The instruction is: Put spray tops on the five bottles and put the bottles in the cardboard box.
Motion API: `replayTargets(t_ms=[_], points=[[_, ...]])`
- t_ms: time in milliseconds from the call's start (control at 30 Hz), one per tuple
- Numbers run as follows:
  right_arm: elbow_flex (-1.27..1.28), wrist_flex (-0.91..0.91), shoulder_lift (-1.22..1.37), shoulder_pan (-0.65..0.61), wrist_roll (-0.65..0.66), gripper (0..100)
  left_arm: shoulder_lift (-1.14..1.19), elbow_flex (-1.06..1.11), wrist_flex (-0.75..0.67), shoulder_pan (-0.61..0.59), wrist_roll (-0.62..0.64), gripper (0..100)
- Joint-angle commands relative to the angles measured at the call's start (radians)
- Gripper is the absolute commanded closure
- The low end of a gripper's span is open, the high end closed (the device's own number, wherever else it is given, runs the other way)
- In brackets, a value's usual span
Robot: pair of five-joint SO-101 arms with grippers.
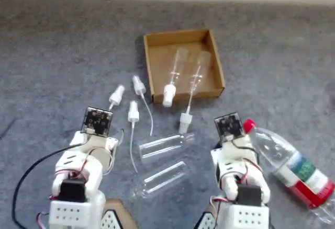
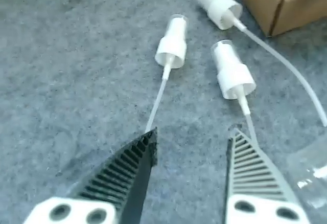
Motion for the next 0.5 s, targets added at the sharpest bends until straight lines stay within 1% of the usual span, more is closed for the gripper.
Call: replayTargets(t_ms=[0,267,367,467], points=[[0.16,0.013,0.015,-0.004,-0.011,99.2,-0.002,0.019,0.011,-0.07,-0.008,80],[0.168,0.013,0.033,-0.004,-0.008,99.2,-0.001,0.019,0.028,-0.196,-0.008,80],[0.168,0.013,0.033,-0.004,-0.008,99.2,-0.001,0.019,0.143,-0.199,-0.008,80],[0.168,0.013,0.033,-0.004,-0.008,99.2,-0.001,0.019,0.336,-0.2,-0.006,80]])
